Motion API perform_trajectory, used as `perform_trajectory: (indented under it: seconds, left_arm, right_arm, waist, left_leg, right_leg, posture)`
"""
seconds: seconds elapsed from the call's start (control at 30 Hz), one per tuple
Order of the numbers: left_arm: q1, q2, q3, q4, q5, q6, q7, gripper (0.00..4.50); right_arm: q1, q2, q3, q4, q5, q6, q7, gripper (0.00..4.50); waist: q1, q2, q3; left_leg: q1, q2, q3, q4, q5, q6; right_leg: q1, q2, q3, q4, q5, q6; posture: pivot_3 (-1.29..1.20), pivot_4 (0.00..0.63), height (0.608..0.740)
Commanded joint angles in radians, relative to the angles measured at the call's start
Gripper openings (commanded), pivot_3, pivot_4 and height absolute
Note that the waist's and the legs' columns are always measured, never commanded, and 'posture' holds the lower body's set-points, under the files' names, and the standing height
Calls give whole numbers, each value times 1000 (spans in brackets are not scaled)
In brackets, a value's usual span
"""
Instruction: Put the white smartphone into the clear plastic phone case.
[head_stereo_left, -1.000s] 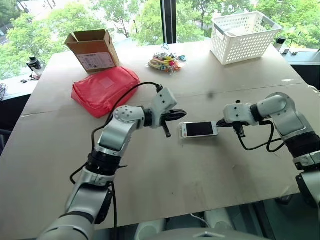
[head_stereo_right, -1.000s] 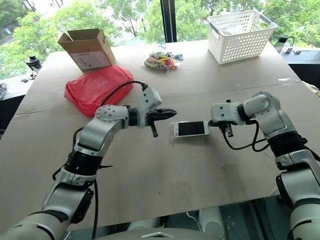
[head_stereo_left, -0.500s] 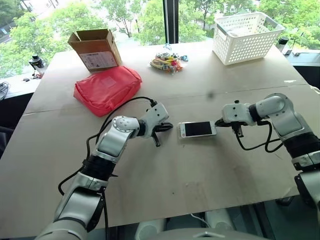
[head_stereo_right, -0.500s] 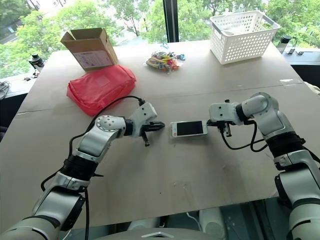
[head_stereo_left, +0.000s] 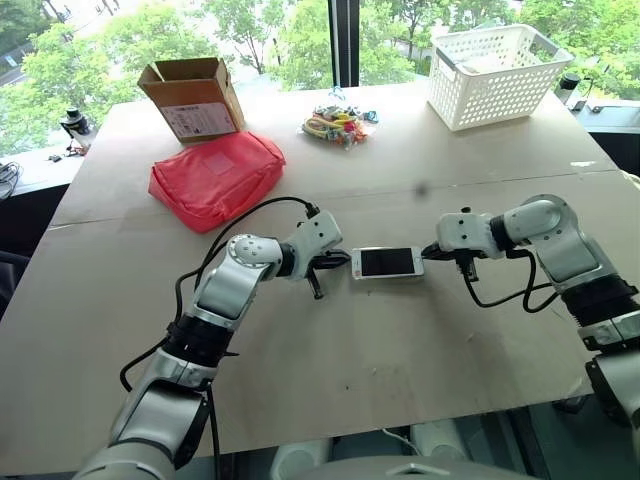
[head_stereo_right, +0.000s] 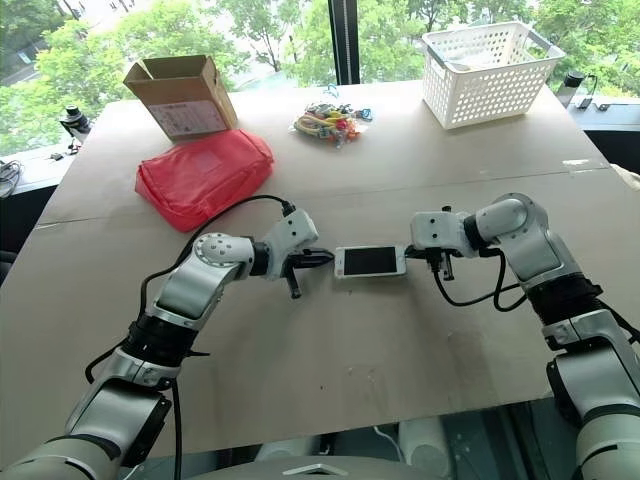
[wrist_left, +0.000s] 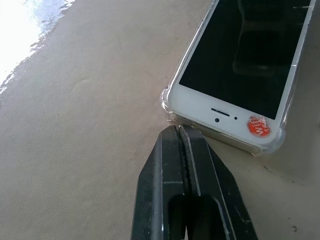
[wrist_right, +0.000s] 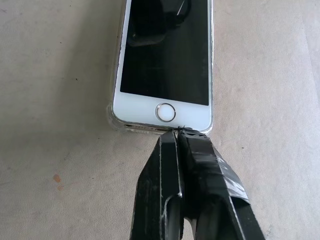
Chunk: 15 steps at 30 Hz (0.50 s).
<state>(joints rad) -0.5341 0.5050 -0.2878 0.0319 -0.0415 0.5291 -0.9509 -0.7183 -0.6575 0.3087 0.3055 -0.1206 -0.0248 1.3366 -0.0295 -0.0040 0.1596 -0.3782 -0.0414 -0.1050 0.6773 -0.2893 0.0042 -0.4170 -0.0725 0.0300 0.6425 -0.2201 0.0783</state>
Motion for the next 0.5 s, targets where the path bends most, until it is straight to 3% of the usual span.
perform_trajectory:
  seconds: [0.03,0.2,0.4,0.5]
  left_arm:
    - [33,-10,-71,-30,-11,20,-46,0]
    - [34,-14,-67,-38,-12,27,-42,0]
    - [23,14,-15,-39,-13,12,-22,0]
    - [12,28,44,-64,-29,-47,-7,0]
  right_arm:
    - [14,40,16,-79,32,31,-6,65]
    - [21,64,14,-115,43,69,-14,65]
    - [39,-28,-44,-119,58,102,9,65]
    - [75,-35,-172,-164,230,201,12,65]
  waist:
    - [-1,0,0]
    - [-10,0,0]
    - [-8,0,0]
    - [-4,0,0]
  left_leg:
    - [0,0,0,0,0,0]
    - [1,0,0,0,0,0]
    - [1,0,0,0,0,0]
    - [-1,0,0,0,0,0]
  right_leg:
    - [0,0,0,0,0,0]
    - [0,0,0,0,0,0]
    - [0,0,0,0,0,0]
    - [0,0,0,0,0,0]
  posture:
    - [0,150,740]
    - [0,150,740]
    - [0,150,740]
    - [0,150,740]
